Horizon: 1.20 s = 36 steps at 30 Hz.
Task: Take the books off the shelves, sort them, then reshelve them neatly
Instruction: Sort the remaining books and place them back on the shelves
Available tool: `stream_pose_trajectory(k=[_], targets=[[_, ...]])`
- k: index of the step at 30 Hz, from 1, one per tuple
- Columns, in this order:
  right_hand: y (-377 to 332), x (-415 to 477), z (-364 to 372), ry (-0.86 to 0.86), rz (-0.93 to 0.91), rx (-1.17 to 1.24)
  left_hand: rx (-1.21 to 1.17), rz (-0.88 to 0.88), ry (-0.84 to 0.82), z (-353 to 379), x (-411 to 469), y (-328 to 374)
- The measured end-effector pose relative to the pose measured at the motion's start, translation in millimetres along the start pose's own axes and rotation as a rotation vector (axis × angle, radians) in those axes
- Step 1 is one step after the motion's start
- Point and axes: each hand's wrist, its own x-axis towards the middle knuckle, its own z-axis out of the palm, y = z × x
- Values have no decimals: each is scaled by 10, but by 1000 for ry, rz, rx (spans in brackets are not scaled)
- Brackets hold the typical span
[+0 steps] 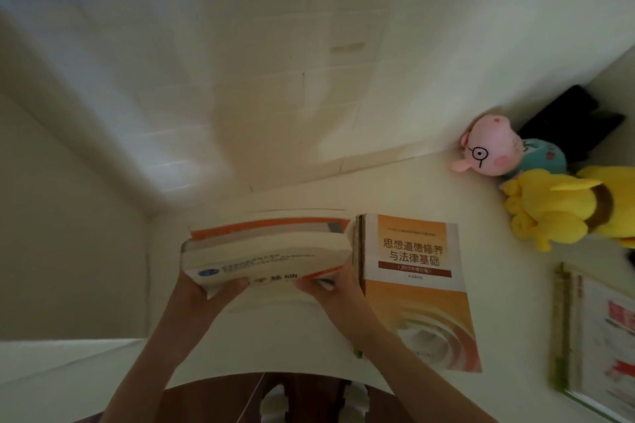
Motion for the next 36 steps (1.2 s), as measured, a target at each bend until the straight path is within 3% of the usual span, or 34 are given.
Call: stream_pose_trajectory(k=[8,16,31,36], targets=[[-30,-48,-82,-44,7,-22,7,43,11,-20,-12,19],[-31,-9,11,45,-14,-12,49,3,72,39,21,-95],[-7,30,-147,-130,-47,-329,393,-66,117,58,-1,-405],[-135,42,-210,-165,-113,-259,307,-22,142,95,-31,-237]])
